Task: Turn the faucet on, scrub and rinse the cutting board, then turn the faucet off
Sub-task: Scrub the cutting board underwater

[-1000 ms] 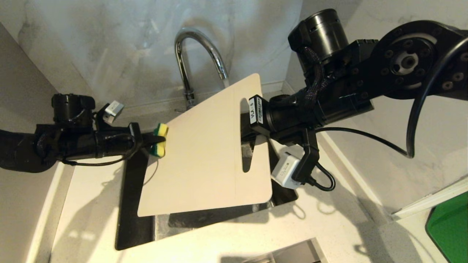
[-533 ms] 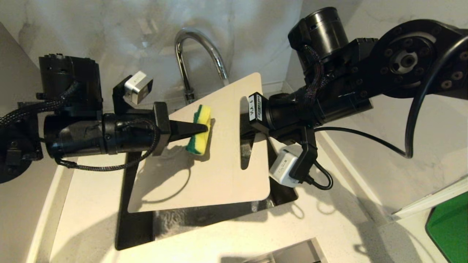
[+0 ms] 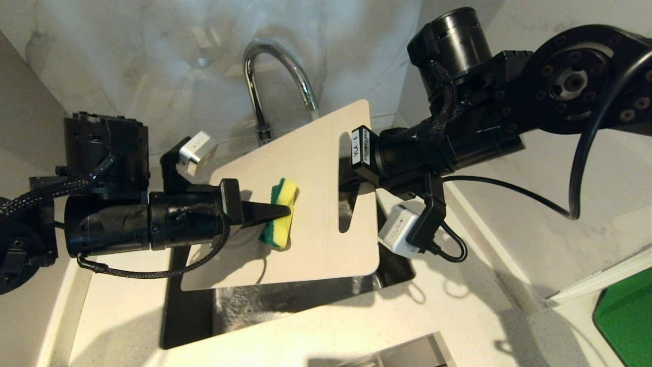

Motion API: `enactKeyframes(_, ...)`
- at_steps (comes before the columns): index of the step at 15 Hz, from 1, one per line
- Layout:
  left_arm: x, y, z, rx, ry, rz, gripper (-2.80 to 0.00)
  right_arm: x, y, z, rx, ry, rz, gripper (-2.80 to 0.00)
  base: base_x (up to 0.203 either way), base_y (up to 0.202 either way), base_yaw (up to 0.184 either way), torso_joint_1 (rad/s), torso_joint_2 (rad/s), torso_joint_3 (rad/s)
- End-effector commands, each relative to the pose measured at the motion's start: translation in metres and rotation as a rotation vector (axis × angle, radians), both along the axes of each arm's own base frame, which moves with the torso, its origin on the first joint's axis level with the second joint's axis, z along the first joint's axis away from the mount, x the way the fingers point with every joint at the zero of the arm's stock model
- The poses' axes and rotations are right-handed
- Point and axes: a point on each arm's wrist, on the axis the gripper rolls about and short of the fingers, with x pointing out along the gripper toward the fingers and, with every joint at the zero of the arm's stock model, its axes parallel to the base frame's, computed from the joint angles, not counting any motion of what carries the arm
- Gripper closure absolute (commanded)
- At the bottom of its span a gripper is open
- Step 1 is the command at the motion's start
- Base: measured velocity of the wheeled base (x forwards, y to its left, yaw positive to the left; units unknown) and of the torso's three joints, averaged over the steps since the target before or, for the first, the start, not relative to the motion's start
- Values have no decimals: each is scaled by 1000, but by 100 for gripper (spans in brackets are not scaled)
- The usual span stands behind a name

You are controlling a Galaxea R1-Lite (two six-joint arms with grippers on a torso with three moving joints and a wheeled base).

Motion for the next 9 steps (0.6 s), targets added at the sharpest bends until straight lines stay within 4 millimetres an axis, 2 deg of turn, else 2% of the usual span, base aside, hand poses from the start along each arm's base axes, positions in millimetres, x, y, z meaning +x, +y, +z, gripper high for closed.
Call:
enactKeyframes(1, 7, 14, -20, 3, 11, 48, 0, -1, -1, 1, -6, -11, 9, 0, 0, 0, 0, 0, 0, 0)
enactKeyframes(9, 49, 86, -95, 2, 74, 232, 0, -2, -1, 1, 4, 5, -3, 0, 0, 0, 0, 0, 0, 0)
